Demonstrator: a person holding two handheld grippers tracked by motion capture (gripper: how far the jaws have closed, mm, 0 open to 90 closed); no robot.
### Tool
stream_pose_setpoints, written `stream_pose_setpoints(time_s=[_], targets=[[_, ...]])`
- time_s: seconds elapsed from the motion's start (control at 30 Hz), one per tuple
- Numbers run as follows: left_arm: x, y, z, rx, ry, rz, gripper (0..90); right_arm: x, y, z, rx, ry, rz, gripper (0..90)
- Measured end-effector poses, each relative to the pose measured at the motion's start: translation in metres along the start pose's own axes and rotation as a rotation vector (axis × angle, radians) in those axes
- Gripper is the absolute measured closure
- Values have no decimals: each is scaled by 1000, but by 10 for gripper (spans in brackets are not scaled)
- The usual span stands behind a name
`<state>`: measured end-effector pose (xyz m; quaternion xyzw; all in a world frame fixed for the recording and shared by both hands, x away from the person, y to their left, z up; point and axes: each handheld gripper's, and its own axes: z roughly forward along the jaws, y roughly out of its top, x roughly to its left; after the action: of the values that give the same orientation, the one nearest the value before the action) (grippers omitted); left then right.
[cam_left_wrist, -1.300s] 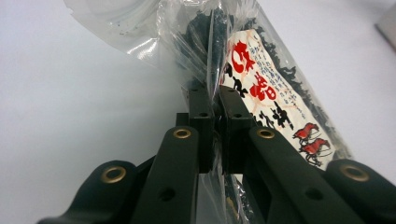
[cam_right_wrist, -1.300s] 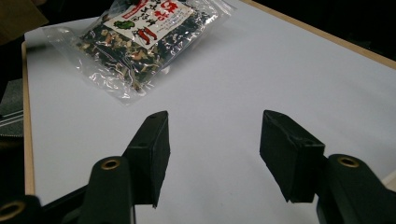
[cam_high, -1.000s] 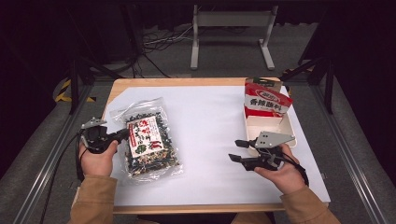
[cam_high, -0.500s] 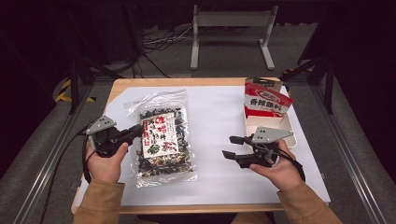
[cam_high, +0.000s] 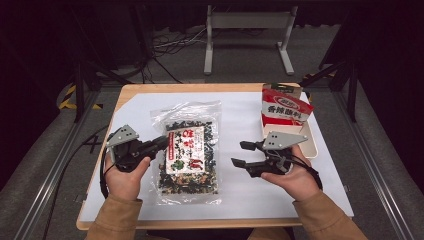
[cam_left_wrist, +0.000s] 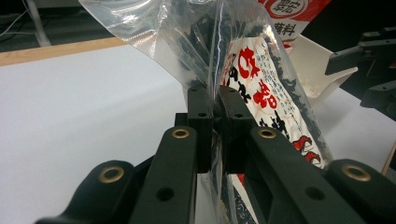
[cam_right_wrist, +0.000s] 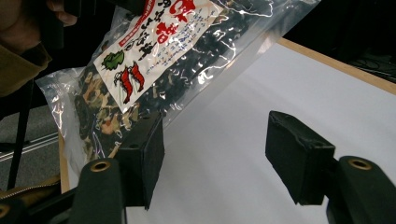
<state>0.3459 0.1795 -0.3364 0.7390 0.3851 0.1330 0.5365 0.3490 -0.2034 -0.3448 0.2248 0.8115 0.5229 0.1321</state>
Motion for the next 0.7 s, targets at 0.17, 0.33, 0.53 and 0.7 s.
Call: stream_pose_setpoints(time_s=[0.17,0.33,0.53,0.7], targets=[[-5,1,2,-1,-12,8,845,0,3,4,5,20,28,363],[-8,1,3,-5,-19,18,845,-1,5,11,-4,38,75,334],[-13,1,4,-12,-29,30,845,-4,7,24,3,65,129,315],[-14,0,6,-16,-38,36,845,-6,7,33,22,70,151,305]])
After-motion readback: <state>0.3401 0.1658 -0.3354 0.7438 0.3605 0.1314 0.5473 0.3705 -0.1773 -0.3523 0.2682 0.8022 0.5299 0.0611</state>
